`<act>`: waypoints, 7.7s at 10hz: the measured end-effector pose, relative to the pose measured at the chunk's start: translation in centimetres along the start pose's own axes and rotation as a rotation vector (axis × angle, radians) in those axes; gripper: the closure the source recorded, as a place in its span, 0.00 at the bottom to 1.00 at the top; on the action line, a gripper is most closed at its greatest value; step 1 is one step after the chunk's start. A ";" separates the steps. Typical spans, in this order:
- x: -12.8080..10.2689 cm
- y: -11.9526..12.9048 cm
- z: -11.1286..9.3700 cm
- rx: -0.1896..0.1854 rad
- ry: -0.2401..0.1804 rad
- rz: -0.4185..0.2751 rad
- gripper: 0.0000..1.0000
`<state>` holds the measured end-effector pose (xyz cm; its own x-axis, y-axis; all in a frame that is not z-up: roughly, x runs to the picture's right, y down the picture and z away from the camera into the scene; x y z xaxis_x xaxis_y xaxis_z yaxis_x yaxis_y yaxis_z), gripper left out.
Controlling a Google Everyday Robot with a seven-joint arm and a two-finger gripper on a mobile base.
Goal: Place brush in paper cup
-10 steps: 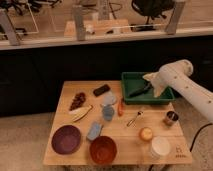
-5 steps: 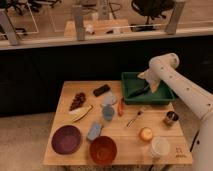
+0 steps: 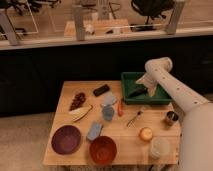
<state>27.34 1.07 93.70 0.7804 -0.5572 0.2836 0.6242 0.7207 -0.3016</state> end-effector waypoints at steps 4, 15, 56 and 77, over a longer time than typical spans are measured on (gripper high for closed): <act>1.2 -0.1 2.4 -0.013 0.009 0.016 0.20; -1.2 -0.5 3.7 -0.042 -0.115 -0.031 0.55; 1.4 -3.6 1.3 0.012 -0.188 0.318 0.20; 0.4 -3.9 7.8 -0.083 -0.143 0.330 0.69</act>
<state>24.92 1.27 102.09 0.9310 -0.2330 0.2810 0.3451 0.8127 -0.4695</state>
